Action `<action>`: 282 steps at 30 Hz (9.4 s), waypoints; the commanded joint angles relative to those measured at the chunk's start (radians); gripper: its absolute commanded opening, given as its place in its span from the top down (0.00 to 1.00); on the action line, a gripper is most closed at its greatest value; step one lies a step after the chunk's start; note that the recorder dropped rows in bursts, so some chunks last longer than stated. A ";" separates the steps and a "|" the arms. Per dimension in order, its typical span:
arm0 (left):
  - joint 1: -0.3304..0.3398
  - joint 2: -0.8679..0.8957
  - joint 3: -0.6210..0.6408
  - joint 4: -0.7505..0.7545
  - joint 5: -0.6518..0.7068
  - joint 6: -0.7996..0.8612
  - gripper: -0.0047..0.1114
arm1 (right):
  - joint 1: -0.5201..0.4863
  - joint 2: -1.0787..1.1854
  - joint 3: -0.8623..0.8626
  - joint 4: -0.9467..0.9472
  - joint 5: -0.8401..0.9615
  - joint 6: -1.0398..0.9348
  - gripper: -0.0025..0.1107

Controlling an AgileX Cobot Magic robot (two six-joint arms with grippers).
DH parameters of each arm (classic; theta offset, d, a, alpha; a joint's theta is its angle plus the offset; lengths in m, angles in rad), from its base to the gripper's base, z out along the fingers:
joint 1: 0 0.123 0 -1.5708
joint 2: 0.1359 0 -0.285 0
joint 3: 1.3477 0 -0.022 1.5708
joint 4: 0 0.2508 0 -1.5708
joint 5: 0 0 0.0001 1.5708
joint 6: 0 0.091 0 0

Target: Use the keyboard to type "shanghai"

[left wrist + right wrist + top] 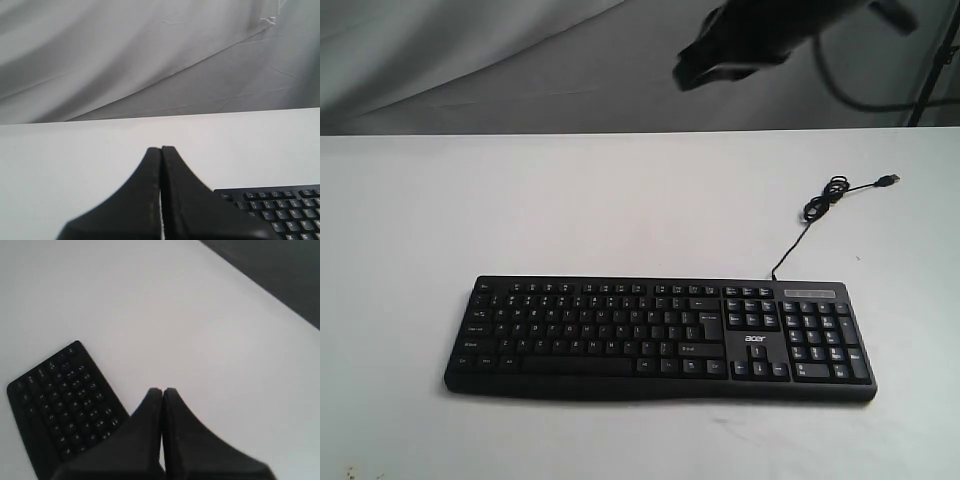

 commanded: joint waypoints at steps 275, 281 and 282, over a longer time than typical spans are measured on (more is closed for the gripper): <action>-0.006 -0.002 0.002 0.000 -0.006 -0.003 0.96 | 0.412 0.287 0.243 -0.246 -0.397 0.137 0.98; -0.006 -0.002 0.002 0.000 -0.006 -0.003 0.96 | 0.412 0.298 0.243 -0.243 -0.391 0.133 0.98; -0.006 -0.002 0.002 0.000 -0.006 -0.003 0.96 | 0.412 0.298 0.243 -0.243 -0.391 0.133 0.98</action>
